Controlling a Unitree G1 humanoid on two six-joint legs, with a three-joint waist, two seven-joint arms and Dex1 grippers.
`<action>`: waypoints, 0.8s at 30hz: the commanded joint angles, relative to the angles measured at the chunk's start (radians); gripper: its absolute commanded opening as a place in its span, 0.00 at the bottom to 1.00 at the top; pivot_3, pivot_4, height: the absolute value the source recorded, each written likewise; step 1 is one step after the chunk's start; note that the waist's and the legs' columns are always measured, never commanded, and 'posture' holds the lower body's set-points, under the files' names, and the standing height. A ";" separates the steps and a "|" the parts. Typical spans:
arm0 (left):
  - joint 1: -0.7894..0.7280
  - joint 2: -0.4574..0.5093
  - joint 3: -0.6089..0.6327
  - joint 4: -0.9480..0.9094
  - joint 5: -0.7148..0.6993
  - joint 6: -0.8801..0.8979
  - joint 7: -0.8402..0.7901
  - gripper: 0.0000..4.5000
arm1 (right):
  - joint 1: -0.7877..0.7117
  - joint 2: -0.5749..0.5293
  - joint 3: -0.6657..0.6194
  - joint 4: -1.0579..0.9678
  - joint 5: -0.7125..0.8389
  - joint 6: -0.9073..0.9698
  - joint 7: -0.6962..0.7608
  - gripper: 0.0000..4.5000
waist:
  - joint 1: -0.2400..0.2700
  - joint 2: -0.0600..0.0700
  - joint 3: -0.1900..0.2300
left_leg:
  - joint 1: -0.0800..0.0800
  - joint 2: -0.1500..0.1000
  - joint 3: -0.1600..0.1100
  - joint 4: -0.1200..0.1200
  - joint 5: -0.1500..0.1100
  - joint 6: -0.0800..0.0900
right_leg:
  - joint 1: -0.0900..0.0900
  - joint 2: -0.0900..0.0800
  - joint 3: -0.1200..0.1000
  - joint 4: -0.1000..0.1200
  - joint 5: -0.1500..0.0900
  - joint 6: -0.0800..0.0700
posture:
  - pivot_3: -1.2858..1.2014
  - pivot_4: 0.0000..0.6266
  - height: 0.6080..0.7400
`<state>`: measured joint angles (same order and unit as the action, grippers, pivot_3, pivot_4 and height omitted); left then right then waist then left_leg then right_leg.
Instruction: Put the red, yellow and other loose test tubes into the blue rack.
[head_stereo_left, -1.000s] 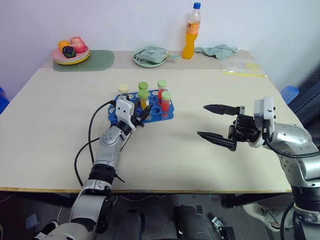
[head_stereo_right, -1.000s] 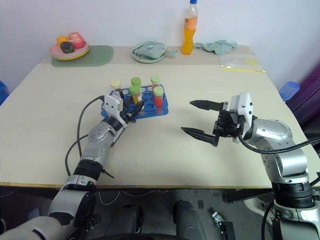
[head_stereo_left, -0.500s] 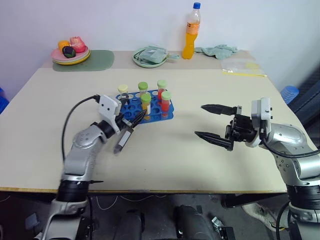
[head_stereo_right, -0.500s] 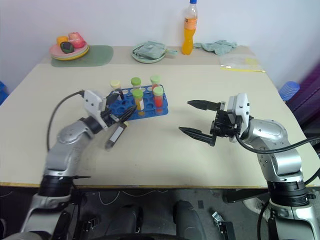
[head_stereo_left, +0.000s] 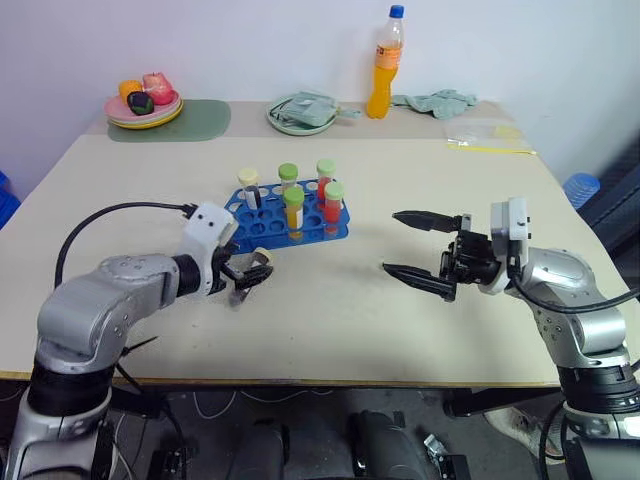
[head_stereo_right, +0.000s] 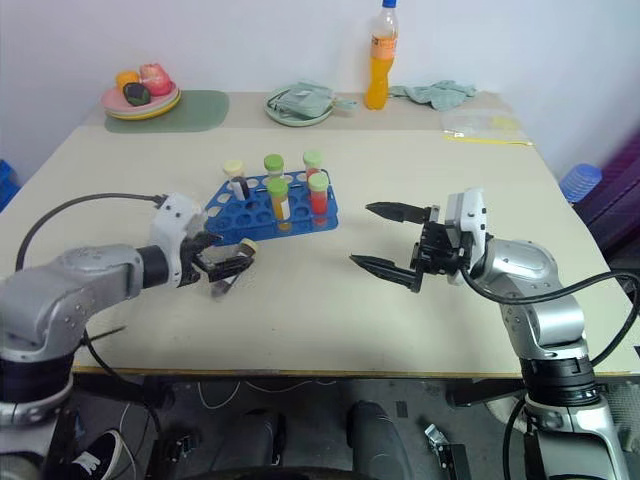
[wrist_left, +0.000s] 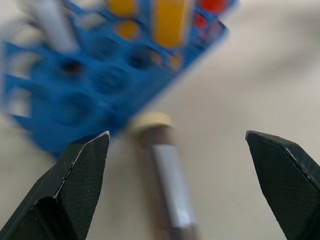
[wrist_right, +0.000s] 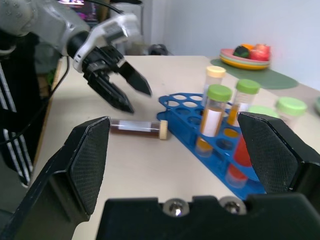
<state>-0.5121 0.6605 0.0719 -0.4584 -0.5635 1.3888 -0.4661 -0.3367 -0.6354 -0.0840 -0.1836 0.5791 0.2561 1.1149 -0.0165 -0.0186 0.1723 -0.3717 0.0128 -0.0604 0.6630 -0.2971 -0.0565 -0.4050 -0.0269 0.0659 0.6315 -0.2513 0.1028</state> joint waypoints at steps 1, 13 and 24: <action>-0.135 0.011 -0.001 0.071 -0.003 0.168 0.027 1.00 | -0.011 0.006 -0.012 -0.003 -0.001 -0.028 0.005 1.00 | -0.001 0.000 0.000 | 0.000 0.000 0.000 0.000 0.000 0.000 | 0.000 0.000 0.000 0.000 0.000 0.000 | 0.52 0.24 1.00; -0.337 0.091 -0.145 0.366 -0.194 0.226 0.035 1.00 | -0.001 0.018 -0.004 -0.015 -0.007 -0.035 -0.010 1.00 | 0.001 0.000 0.000 | 0.000 0.000 0.000 0.000 0.000 0.000 | -0.001 0.000 0.000 0.000 0.000 0.000 | 0.52 0.24 1.00; -0.485 0.168 -0.432 0.565 -0.226 0.226 -0.069 1.00 | -0.017 0.064 0.027 -0.007 -0.032 -0.054 -0.027 1.00 | -0.004 0.000 0.000 | -0.001 0.000 0.000 0.000 0.000 0.000 | -0.002 0.000 0.001 0.001 0.000 0.000 | 0.52 0.24 1.00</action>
<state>-0.9604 0.8219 -0.3361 0.0994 -0.7957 1.6064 -0.5085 -0.3354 -0.5755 -0.0518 -0.1716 0.5462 0.2219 1.0923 -0.0207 -0.0183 0.1725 -0.3724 0.0123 -0.0601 0.6626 -0.2970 -0.0566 -0.4070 -0.0269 0.0665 0.6320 -0.2514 0.1027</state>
